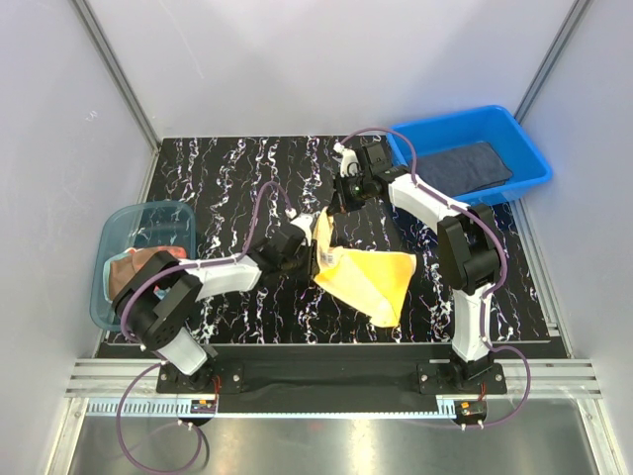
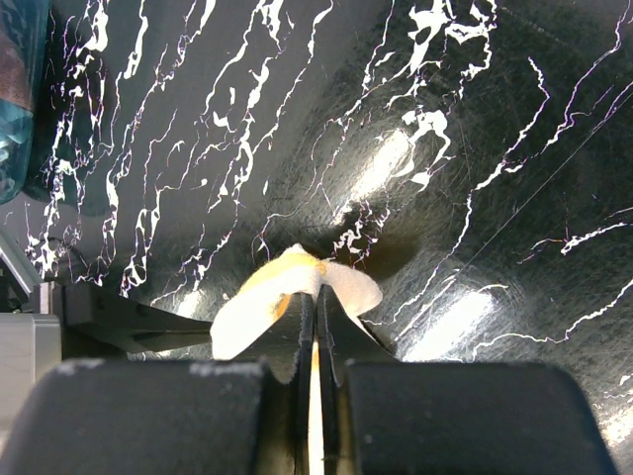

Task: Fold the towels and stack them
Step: Flatten out the crumpled towel

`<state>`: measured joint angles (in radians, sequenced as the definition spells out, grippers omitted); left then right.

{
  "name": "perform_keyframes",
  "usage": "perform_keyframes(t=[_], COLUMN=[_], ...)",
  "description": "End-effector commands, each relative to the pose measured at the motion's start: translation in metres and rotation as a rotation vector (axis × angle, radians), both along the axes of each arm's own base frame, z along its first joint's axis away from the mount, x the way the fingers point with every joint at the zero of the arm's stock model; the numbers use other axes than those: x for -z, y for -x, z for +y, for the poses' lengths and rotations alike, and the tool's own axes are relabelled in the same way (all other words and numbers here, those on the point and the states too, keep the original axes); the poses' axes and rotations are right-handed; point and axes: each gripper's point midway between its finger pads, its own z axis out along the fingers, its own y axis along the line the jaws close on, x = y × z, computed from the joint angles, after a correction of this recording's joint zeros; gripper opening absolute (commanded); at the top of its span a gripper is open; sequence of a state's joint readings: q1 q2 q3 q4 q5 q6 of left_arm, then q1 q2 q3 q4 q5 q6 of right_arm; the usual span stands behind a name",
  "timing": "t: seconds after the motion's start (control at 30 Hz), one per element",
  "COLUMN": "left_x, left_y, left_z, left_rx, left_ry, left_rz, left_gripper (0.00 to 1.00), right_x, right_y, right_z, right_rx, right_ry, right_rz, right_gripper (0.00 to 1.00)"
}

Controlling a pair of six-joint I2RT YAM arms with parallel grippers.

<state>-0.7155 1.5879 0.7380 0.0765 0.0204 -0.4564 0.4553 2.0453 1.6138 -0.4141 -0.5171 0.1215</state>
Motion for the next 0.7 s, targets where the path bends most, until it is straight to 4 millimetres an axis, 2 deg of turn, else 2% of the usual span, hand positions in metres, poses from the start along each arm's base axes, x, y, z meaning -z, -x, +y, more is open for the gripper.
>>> perform_keyframes(t=[0.0, 0.27, 0.4, 0.47, 0.5, 0.67], left_x=[-0.018, -0.021, -0.026, -0.030, -0.030, -0.034], left_y=[-0.018, -0.024, -0.027, -0.028, -0.028, -0.031], left_z=[-0.017, -0.022, -0.024, -0.025, -0.026, -0.027], left_rx=[0.010, 0.003, -0.003, -0.003, -0.003, -0.015], left_ry=[0.045, 0.054, 0.066, 0.065, 0.064, 0.065], left_rz=[-0.057, -0.063, -0.071, -0.070, -0.069, -0.066], left_gripper=[0.36, 0.34, 0.17, 0.15, 0.15, 0.35], right_x=[-0.019, -0.016, -0.015, -0.014, -0.014, -0.012], right_y=[-0.013, -0.013, -0.012, -0.012, -0.012, -0.011], right_z=[0.008, 0.010, 0.012, 0.013, 0.013, 0.012], right_rx=[-0.009, -0.016, -0.023, -0.026, -0.026, -0.027], right_ry=[-0.045, -0.052, -0.065, -0.067, -0.066, -0.066], right_rz=[-0.055, -0.051, -0.041, -0.040, -0.043, -0.041], right_gripper=[0.00, 0.00, 0.00, 0.00, 0.00, 0.00])
